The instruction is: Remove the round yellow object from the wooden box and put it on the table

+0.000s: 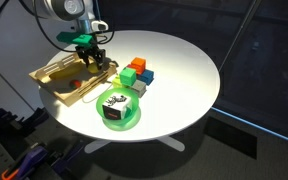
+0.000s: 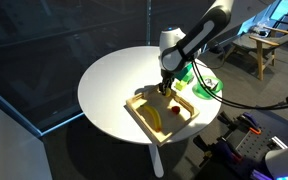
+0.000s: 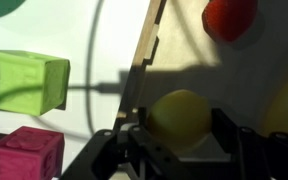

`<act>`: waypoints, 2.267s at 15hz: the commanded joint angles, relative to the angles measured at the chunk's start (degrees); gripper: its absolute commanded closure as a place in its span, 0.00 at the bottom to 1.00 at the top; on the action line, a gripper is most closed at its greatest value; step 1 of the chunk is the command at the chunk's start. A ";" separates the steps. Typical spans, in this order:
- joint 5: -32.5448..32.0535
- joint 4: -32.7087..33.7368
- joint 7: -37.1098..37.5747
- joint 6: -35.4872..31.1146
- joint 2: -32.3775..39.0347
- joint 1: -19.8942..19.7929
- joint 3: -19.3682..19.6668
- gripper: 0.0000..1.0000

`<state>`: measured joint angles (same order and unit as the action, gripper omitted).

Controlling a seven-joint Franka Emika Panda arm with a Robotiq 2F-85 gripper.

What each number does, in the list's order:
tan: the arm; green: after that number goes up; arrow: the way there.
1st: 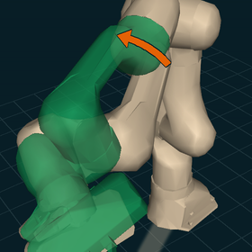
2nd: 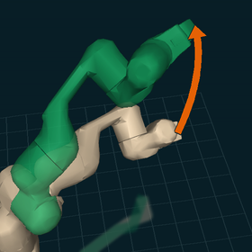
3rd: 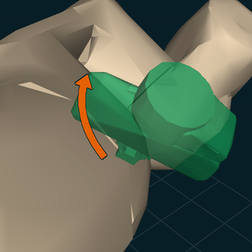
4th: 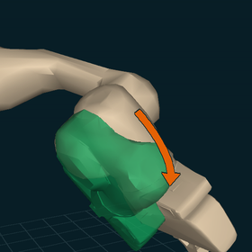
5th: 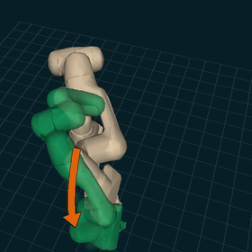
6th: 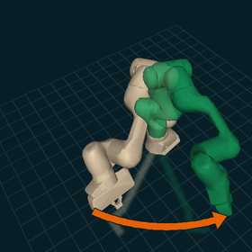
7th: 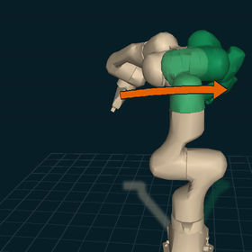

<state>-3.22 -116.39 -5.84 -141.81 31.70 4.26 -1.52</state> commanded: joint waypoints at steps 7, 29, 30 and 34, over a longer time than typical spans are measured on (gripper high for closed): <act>-1.18 -4.34 2.67 5.10 -8.31 -0.68 1.51 0.60; 0.08 -20.46 -2.91 -8.98 -13.24 -9.29 4.34 0.60; 0.28 -20.62 -3.15 -9.52 -13.13 -9.50 4.25 0.60; 0.33 -21.09 -3.39 -10.55 -12.74 -9.86 4.22 0.09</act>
<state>-3.22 -136.57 -7.42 -150.94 19.34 -4.60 3.01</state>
